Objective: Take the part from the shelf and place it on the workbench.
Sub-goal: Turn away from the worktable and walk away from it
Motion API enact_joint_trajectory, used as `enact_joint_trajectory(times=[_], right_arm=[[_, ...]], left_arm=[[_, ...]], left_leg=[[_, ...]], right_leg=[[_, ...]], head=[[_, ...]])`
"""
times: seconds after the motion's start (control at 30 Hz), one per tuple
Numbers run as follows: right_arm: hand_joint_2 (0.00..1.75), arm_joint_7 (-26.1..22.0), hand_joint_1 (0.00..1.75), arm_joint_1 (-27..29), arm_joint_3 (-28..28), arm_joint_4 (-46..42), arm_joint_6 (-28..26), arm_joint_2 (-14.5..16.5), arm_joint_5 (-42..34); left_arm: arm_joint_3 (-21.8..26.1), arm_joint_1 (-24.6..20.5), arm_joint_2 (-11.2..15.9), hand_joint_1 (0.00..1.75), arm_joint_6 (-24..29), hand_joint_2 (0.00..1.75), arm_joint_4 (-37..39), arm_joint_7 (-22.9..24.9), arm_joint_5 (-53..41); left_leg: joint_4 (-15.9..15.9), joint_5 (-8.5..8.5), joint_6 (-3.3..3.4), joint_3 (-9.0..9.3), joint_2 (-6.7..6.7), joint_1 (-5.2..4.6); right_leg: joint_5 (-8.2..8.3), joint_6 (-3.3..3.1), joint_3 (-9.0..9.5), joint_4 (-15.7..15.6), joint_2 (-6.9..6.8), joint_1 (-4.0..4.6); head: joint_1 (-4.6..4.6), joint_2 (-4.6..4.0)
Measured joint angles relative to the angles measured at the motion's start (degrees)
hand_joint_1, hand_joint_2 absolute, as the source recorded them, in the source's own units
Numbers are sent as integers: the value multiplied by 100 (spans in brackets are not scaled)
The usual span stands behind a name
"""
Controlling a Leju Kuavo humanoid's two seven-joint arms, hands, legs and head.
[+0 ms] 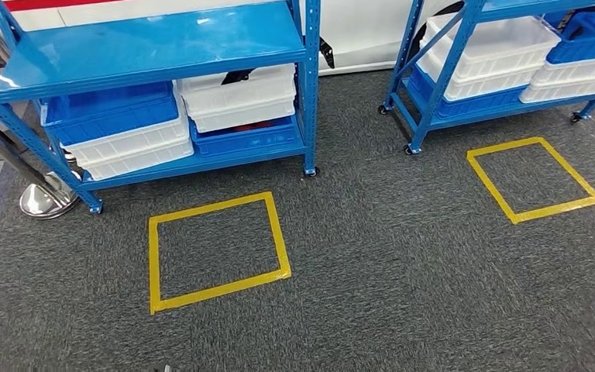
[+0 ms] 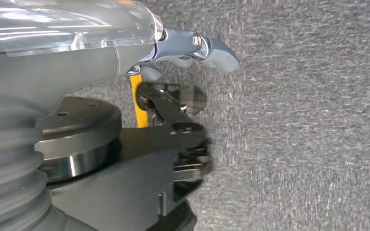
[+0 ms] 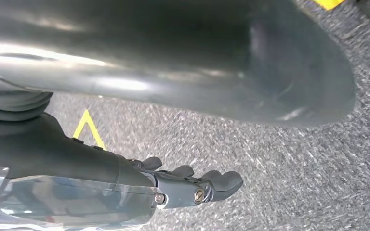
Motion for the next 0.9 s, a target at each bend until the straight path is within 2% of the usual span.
enact_joint_trajectory(times=[0.03, 0.07, 0.13, 0.2, 0.27, 0.37, 0.53, 0.67, 0.9], right_arm=[[0, 5, 0, 6, -2, 2, -15, 0, -1], [0, 9, 0, 9, -4, 3, -35, 1, -1], [0, 8, 0, 14, -8, 3, -74, 10, -1], [0, 6, 0, 19, -16, 3, -105, 19, -2], [0, -3, 0, 31, -27, 3, -134, 20, -3], [0, -24, 0, 58, -37, 4, -172, 18, 4], [0, -33, 0, 80, -36, 5, -181, 27, 59], [0, -33, 0, 81, -38, 5, -176, 27, 82], [0, -33, 0, 80, -38, 5, -172, 27, 109]], left_arm=[[0, 4, -1, 0, 3, 175, 0, 10, -13], [0, 9, -2, 0, 3, 175, 0, 21, -26], [0, 9, -2, 0, 10, 87, 0, 48, -48], [0, -6, -3, 0, 24, 0, -1, 75, -59], [0, -8, -9, 0, 27, 0, -2, 87, -53], [4, 10, -21, 0, 35, 0, -2, 70, 16], [113, 45, -23, 0, 88, 0, -2, -31, 175], [195, 77, -21, 0, 112, 0, -2, -71, 237], [272, 89, -22, 0, 111, 0, -2, -78, 253]], left_leg=[[151, -3, -14, -80, 11, 12], [71, 106, -19, -45, 20, 20], [-657, 509, 8, 316, 50, 23], [-1331, 729, 68, 650, 81, -3], [-1514, 742, 98, 733, 78, -14], [-1519, 747, 119, 735, 60, -24], [-1515, 738, 173, 733, 61, -49], [-1507, 734, 182, 730, 61, -52], [-1504, 733, 186, 732, 61, -50]], right_leg=[[-7, 3, 4, 2, -30, 1], [-15, 12, 14, 4, -51, 1], [-36, 41, 51, 5, -74, -2], [-60, 88, 72, 15, -88, 16], [-84, 107, 68, 30, -99, 47], [-84, 110, 82, 16, -109, 39], [-65, 167, 102, -23, -109, 19], [-59, 193, 104, -33, -110, 16], [-59, 203, 103, -33, -110, 21]], head=[[0, 0], [0, 0], [0, 0], [1, 0], [1, 0], [1, 0], [1, 0], [1, 0], [1, 0]])
